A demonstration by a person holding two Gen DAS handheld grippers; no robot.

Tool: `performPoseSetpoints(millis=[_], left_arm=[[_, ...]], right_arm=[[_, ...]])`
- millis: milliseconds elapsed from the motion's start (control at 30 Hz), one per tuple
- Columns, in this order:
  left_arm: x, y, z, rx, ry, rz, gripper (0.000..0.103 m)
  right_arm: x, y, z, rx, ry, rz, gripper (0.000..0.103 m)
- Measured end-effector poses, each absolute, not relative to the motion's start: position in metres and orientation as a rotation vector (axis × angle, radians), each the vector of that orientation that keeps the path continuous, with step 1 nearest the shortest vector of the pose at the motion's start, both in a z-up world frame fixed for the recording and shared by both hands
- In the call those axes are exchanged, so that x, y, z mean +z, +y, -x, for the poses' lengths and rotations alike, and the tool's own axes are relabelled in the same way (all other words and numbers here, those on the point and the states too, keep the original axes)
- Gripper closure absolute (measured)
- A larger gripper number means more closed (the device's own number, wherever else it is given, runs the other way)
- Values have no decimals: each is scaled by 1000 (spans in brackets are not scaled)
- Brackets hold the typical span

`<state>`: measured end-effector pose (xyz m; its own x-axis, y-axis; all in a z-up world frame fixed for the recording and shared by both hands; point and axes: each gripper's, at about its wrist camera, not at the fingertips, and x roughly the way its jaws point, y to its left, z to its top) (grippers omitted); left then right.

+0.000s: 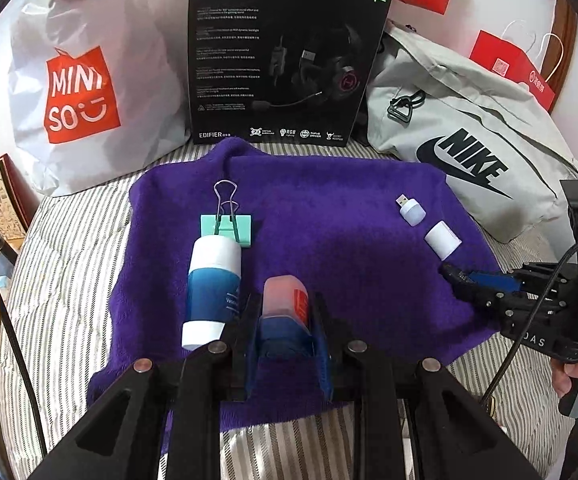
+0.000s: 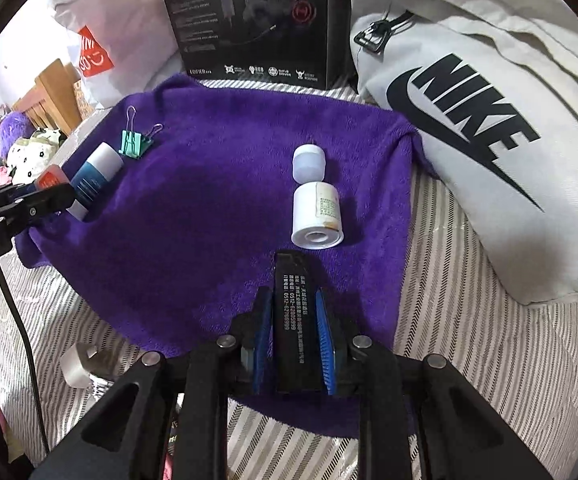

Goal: Organize rigid objects
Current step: 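Lower the pink-capped tube beside the deodorant while the right tool sets the black tube beside the jar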

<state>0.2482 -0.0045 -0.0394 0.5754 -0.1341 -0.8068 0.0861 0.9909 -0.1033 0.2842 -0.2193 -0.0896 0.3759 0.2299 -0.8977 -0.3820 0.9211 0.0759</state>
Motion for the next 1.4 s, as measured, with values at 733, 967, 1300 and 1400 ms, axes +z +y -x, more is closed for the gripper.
performPoseSetpoints(millis=[733,967,1300,1400], left_arm=[[-68,-16,-300,-148,994,59,80],[-76,-18,-317,-126,1006,36,80],[-81,-36,-325,-97,1002,-80,80],[-82,-36,-325,-98,1002,-85,80]], right_arm=[[-91,-216,-282,402,1084,195,71],[-76,-222,-269,382,1048,203,63],[-55,-233,-258,370,1002,172,60],[-54,-235,-257,366,1001,159,60]])
